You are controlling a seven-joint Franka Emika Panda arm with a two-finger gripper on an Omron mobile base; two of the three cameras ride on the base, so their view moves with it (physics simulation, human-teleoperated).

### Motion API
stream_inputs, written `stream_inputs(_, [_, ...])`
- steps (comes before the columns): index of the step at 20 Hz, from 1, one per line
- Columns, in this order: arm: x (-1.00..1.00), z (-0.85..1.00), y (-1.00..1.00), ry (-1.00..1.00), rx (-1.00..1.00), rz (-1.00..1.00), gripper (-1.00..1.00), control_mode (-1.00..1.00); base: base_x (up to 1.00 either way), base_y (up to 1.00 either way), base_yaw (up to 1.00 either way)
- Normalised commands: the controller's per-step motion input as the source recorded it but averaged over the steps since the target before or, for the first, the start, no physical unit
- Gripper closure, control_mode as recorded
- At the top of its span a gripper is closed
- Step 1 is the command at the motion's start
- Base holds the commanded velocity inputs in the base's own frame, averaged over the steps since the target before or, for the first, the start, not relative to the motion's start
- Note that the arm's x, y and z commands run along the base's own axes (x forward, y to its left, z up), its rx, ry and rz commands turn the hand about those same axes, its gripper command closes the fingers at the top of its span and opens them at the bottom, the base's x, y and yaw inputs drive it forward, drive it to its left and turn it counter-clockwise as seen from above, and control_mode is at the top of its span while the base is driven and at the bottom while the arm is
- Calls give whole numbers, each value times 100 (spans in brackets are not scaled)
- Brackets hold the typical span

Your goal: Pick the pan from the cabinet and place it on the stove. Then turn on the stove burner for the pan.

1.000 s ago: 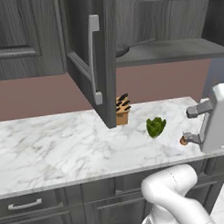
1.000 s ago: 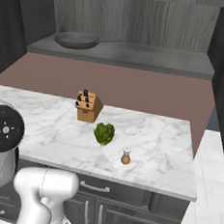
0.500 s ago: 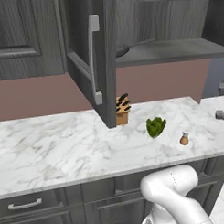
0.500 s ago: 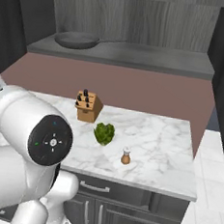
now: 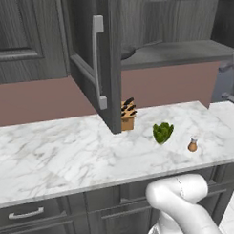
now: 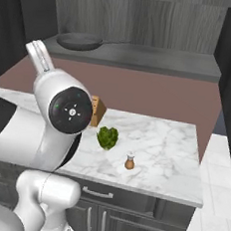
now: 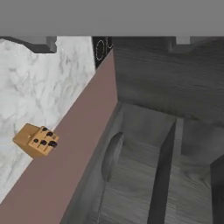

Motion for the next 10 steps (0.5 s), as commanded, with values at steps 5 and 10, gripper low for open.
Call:
stream_inputs(5, [98,0,-12,1,0,-18,-100,-100,0,0,0])
stream_inputs(10, [100,0,-1,0,3,-7,-100,-100,0,0,0])
